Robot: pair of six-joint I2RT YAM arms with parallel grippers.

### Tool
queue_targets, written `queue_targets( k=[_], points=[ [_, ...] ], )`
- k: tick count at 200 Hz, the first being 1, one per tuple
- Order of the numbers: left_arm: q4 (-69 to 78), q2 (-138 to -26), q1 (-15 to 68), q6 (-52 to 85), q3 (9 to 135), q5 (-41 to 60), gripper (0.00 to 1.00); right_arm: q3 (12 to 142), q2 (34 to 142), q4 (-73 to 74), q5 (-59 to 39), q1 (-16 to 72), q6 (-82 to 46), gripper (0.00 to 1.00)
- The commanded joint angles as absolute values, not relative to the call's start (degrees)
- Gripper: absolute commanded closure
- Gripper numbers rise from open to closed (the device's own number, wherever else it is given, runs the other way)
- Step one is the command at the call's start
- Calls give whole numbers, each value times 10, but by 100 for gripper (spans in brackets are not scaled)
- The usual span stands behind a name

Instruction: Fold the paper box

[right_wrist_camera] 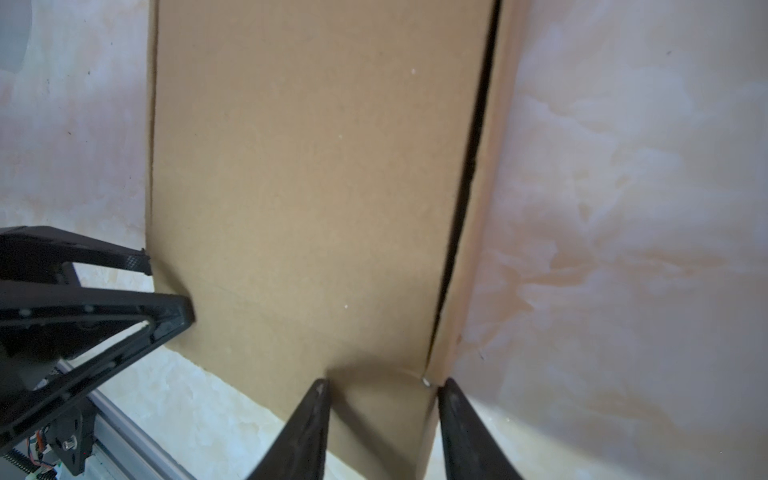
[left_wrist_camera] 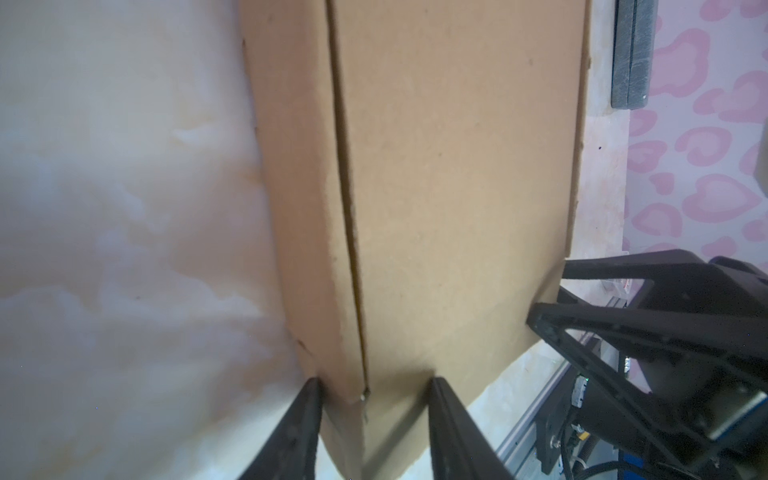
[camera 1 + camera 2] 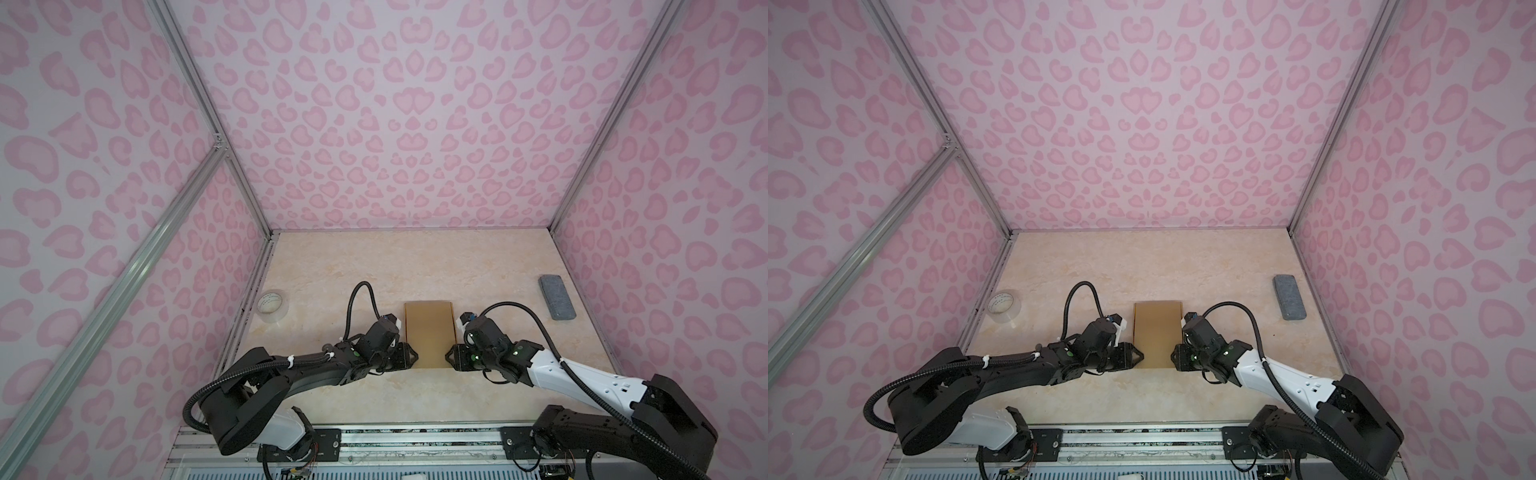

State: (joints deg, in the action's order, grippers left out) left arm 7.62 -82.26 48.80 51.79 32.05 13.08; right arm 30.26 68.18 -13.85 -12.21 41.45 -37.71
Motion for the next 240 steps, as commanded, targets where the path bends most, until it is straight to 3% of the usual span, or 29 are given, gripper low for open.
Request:
queue_targets(
  k=[1,89,115,240],
  points=[
    [84,-818,488,510,318,120,54,307,681,-147,-126,413,-368,55],
    [94,-812,488,512,313,114,56,307,689,-142,-127,414,-367,55],
    [101,-804,488,515,306,108,68,307,686,-141,-123,412,-368,56],
    [67,-794,485,503,308,93,57,312,679,-154,-123,407,-366,57]
  ],
)
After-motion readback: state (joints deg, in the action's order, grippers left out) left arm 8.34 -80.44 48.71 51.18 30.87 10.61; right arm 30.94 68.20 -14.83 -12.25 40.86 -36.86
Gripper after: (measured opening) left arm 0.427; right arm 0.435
